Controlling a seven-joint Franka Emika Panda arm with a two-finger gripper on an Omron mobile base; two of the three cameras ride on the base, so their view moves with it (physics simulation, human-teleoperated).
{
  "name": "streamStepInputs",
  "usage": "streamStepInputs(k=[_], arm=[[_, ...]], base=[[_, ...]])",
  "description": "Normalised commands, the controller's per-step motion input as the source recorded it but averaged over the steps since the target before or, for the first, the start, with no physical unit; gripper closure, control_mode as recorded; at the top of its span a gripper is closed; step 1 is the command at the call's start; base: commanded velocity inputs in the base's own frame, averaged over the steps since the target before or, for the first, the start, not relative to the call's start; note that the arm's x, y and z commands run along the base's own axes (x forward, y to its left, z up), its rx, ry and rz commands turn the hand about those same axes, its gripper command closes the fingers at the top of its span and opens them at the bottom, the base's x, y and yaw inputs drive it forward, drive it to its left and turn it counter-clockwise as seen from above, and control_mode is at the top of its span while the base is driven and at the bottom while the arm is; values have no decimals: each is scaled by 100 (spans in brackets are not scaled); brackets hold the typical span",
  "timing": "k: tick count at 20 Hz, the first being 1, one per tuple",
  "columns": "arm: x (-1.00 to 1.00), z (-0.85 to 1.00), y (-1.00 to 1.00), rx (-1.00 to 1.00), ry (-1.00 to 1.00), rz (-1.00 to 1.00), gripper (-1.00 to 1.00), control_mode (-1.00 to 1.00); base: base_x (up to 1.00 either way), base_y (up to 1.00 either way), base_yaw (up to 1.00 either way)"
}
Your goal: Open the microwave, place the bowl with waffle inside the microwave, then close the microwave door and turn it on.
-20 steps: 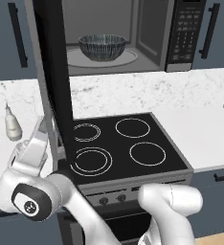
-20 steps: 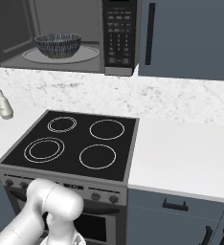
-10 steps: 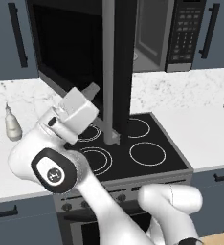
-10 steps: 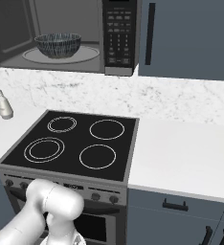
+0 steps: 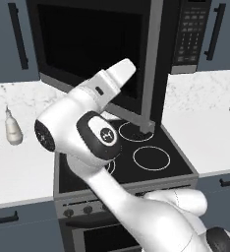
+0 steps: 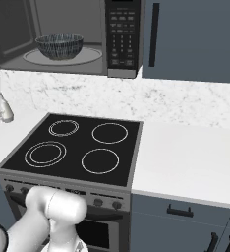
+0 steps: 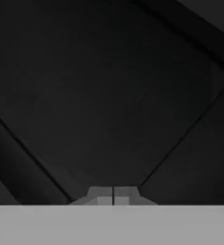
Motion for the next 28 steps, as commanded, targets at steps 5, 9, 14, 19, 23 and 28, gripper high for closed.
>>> streamStepInputs(k=[5, 9, 14, 19, 23, 28], arm=[[100, -16, -25, 0, 50, 41, 100, -100], [100, -10, -33, 0, 27, 47, 100, -100], [100, 0, -41, 6, 18, 43, 100, -100], [100, 0, -28, 13, 6, 23, 100, -100], [91, 11, -4, 5, -6, 18, 100, -100], [83, 4, 0, 0, -14, 13, 100, -100]], base=[[0, 0, 0], [0, 0, 0], [0, 0, 0], [0, 0, 0], [0, 0, 0], [0, 0, 0]])
